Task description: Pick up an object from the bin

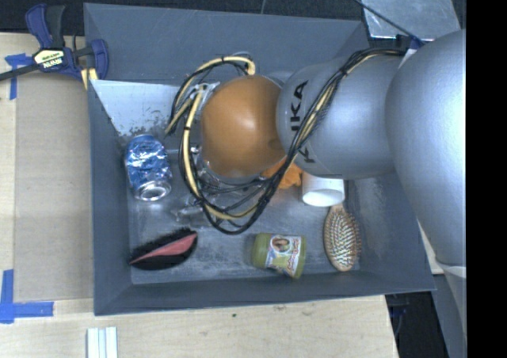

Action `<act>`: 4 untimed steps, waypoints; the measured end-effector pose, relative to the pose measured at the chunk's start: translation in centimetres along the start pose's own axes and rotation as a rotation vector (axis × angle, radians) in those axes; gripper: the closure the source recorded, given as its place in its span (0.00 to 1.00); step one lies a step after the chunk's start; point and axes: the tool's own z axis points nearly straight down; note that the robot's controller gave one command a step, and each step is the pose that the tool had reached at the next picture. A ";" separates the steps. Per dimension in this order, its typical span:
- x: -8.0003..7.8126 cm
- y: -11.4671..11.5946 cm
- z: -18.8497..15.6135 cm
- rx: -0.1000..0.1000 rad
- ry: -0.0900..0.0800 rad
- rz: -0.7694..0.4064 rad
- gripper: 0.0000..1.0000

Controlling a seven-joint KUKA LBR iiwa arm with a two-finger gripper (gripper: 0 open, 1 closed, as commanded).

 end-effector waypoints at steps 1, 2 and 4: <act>0.0 0.0 0.0 0.000 0.001 0.000 1.00; 0.0 0.0 0.0 -0.001 0.001 0.000 1.00; -2.3 0.9 0.1 0.001 -0.003 -0.041 0.00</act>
Offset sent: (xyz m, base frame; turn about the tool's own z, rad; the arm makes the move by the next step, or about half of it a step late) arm 0.0000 0.0000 0.0000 0.0000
